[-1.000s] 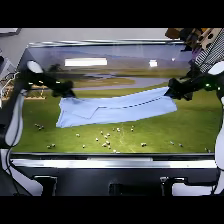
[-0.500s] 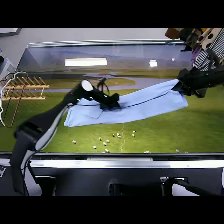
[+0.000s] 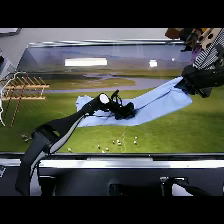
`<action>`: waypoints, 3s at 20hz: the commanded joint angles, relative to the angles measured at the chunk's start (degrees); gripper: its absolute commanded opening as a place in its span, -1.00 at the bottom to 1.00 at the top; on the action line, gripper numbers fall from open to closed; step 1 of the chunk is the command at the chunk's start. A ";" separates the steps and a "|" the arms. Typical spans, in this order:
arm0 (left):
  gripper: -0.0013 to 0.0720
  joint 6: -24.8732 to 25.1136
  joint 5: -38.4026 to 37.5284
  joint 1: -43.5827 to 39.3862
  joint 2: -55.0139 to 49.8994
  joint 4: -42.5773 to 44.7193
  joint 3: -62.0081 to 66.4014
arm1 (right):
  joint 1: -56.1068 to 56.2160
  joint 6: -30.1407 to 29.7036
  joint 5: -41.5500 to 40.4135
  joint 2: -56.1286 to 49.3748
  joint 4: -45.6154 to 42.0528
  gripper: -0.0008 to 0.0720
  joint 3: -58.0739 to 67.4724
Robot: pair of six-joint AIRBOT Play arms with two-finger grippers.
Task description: Fold the clothes and pants, and hang the long-sleeved shirts on hangers.
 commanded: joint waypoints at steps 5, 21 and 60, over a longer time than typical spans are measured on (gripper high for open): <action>-0.93 2.69 -14.45 7.43 6.40 9.92 -0.02 | 0.17 0.17 -0.76 0.42 2.16 -0.90 0.02; -0.93 4.20 -35.32 46.97 40.98 35.45 -0.02 | 39.21 9.88 -31.95 -14.25 7.61 -0.90 0.04; -0.92 3.10 -36.54 54.31 40.87 35.28 -0.07 | 20.61 -3.37 -16.76 -15.10 10.88 0.34 -0.04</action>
